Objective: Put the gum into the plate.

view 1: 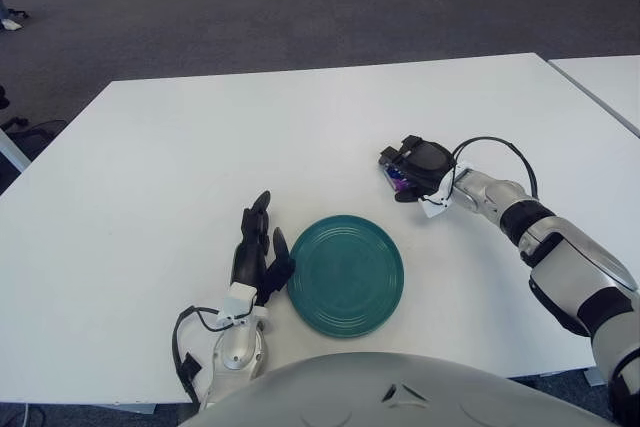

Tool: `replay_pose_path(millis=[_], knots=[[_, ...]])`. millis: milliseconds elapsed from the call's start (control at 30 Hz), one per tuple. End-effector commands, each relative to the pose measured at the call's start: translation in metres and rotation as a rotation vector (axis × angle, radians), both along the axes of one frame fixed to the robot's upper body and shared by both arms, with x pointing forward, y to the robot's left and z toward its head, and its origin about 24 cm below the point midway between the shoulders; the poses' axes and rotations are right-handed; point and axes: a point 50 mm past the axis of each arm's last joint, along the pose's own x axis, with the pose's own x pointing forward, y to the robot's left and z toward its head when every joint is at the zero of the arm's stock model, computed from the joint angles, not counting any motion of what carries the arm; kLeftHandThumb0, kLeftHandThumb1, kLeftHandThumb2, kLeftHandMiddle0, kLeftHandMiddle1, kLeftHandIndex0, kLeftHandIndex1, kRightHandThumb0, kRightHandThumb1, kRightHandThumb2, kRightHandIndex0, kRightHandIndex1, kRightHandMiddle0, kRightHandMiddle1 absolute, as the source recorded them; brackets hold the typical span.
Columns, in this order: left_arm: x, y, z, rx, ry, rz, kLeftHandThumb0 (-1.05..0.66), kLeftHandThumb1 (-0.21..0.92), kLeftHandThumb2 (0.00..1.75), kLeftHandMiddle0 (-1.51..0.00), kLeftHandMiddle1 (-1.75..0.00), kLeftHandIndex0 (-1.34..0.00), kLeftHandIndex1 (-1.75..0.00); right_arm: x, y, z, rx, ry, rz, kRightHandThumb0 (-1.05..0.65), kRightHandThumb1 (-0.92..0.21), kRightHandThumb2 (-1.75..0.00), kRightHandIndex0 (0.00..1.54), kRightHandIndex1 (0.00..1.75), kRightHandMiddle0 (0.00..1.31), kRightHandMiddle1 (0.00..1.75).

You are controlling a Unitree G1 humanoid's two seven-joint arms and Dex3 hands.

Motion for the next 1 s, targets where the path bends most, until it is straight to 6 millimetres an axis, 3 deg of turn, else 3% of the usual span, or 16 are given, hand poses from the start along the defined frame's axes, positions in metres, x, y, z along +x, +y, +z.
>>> replay_pose_path(millis=[0,133,567,600,700,967], knots=[[-0.0004,0.0033,0.0021,-0.010,-0.017,0.032,-0.89,0.92,0.97,-0.33,-0.05,0.00,-0.70,-0.0115,-0.0015,-0.0144,0.023,0.069,-0.015,-0.71,-0.92,-0.53,0.41,1.70,0.30,1.72],[-0.0015,0.0035,0.0056,-0.034,-0.030,0.030,-0.87,0.92,0.96,-0.35,-0.04,0.00,-0.75,-0.0121,-0.0008,-0.0141,0.055,0.080,-0.027,-0.67,-0.92,-0.48,0.45,1.74,0.40,1.74],[-0.0019,0.0052,0.0063,-0.048,-0.026,0.005,-0.83,0.92,0.94,-0.34,-0.02,0.00,-0.71,-0.0139,-0.0004,-0.0137,0.120,0.086,-0.051,-0.60,-0.92,-0.42,0.49,1.75,0.53,1.75],[-0.0017,0.0054,0.0066,-0.046,-0.028,0.007,-0.83,0.92,0.94,-0.34,-0.02,0.00,-0.72,-0.0140,-0.0005,-0.0140,0.124,0.079,-0.054,-0.53,-0.81,-0.61,0.50,1.75,0.49,1.75],[-0.0014,0.0062,0.0070,-0.043,-0.030,0.009,-0.83,0.92,0.94,-0.34,-0.02,0.00,-0.74,-0.0142,-0.0001,-0.0146,0.127,0.064,-0.058,-0.45,-0.66,-0.85,0.52,1.75,0.44,1.75],[-0.0020,0.0076,0.0079,-0.045,-0.024,0.006,-0.85,0.92,0.94,-0.34,-0.01,0.00,-0.73,-0.0146,-0.0005,-0.0167,0.127,0.046,-0.068,-0.40,-0.63,-0.91,0.52,1.75,0.38,1.75]])
